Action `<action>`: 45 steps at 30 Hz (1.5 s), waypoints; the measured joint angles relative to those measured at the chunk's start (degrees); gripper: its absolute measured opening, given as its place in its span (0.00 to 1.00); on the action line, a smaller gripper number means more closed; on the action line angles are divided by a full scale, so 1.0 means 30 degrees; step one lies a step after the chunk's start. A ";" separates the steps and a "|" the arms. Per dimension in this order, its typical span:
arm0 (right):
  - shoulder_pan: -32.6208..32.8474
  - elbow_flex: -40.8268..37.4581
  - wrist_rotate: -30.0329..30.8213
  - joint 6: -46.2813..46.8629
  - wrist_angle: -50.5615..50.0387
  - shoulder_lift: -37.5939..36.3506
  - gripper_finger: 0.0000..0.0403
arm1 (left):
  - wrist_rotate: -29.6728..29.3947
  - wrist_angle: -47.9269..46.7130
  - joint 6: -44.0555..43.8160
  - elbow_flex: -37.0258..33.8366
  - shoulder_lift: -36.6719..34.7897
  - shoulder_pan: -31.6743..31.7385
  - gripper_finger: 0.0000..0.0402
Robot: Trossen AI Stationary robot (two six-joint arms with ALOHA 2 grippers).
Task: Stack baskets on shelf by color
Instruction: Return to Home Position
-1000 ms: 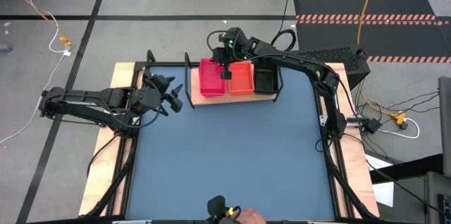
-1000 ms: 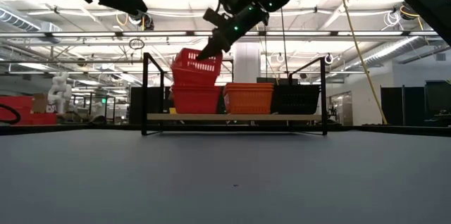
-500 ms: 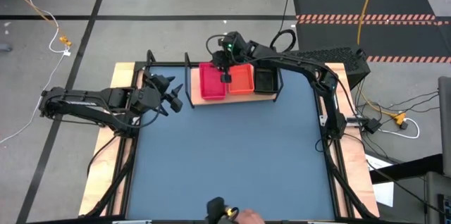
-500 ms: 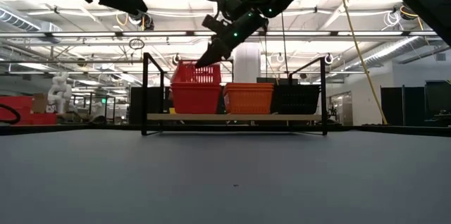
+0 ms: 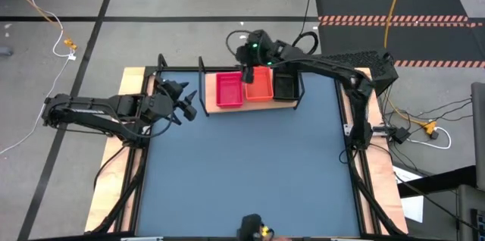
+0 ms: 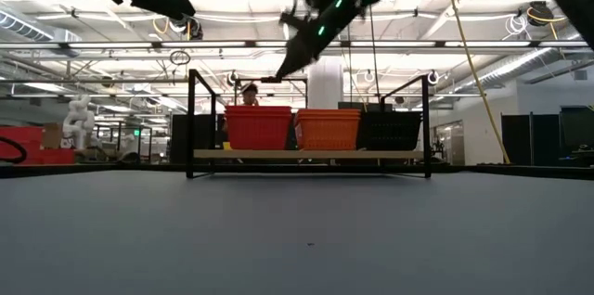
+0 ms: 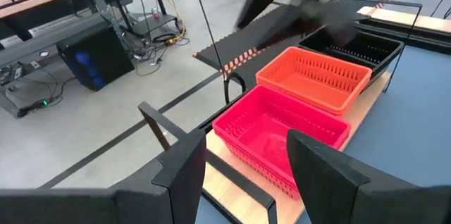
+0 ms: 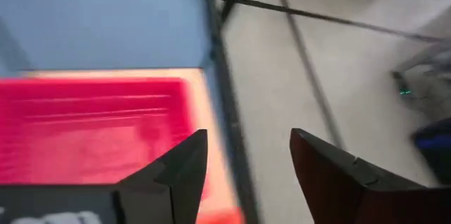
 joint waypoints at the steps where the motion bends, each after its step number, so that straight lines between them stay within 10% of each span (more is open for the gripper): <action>1: 0.0051 -0.0022 -0.0477 0.0461 -0.0822 -0.0585 0.48 | 0.0015 0.0460 0.0237 -0.0151 0.0135 0.0085 0.50; 12: 0.3347 -1.3321 -0.3676 0.4660 0.4936 -1.1591 0.32 | 0.6968 0.9450 0.5696 -0.1941 0.3049 0.1118 0.50; 22: 0.5990 -2.2050 -0.4832 0.8073 0.6748 -2.3148 0.18 | 0.7313 0.9839 0.5703 -0.2001 0.1533 -0.0690 0.50; 28: 0.6003 -2.5553 -0.5268 0.9227 0.6610 -2.8894 0.10 | 0.5804 1.3031 0.5139 -0.5975 -0.1361 -0.1356 0.50; 45: 0.5992 -2.9883 -0.5723 0.9976 0.6717 -3.3267 0.00 | 0.6470 1.7809 0.5611 -1.4042 -0.8538 0.1941 0.50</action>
